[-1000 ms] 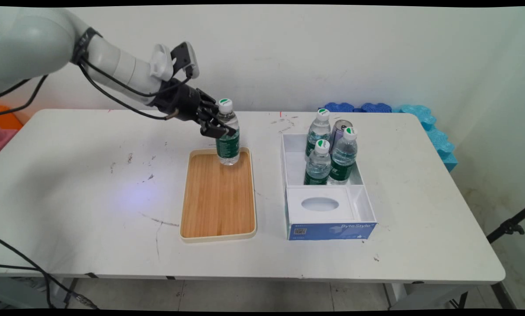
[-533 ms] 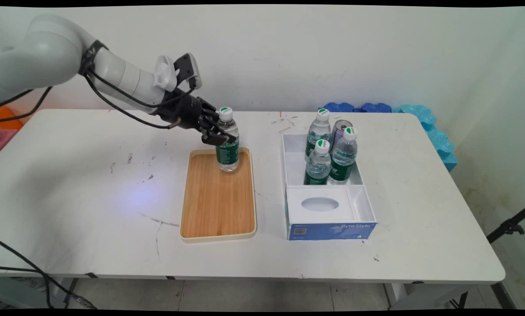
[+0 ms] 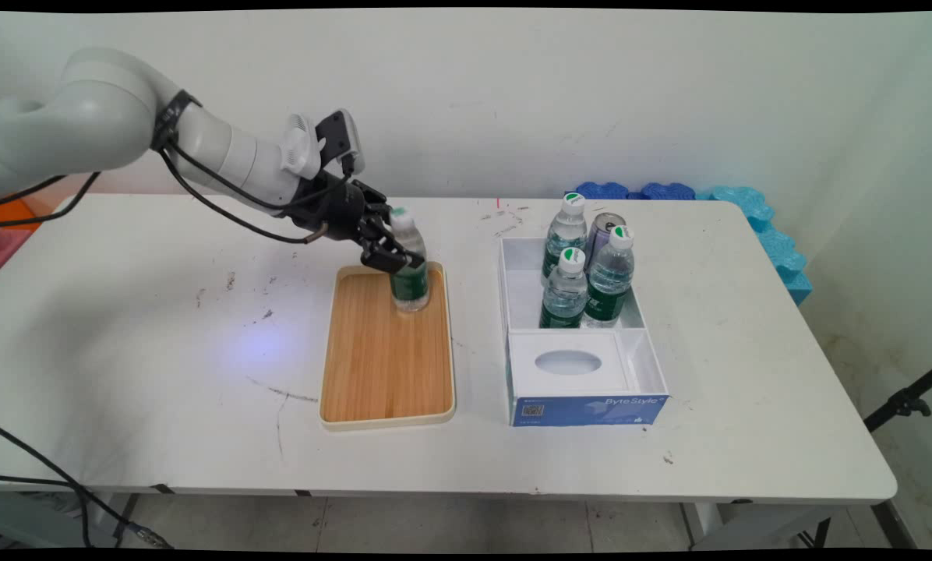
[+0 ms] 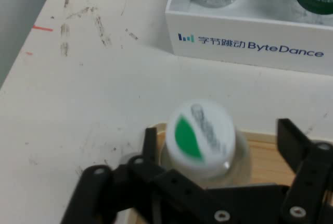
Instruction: Place the picked object on the tray
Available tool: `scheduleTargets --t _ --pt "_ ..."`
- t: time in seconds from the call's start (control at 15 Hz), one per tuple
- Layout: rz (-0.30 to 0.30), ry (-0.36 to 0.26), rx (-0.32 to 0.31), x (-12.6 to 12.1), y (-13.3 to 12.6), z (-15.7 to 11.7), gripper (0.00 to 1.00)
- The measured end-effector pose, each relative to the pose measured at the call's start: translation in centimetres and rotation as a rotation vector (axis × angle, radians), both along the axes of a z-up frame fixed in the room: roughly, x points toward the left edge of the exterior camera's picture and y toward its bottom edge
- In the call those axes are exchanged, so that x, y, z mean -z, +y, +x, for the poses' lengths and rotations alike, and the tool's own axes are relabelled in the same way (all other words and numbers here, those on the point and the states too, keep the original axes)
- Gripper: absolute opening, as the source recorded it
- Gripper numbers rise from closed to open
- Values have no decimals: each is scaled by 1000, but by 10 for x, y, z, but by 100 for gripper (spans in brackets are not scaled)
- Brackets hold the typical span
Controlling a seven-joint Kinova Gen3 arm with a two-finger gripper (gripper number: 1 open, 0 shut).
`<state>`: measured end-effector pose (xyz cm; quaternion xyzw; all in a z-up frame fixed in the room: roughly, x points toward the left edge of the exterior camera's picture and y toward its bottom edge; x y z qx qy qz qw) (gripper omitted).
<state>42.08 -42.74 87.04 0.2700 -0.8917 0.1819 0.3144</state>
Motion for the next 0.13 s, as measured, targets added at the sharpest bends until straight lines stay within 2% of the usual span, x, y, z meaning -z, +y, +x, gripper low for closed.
scheduleTargets --t 0.13 --pt "-3 -1 9 2 2 -1 100"
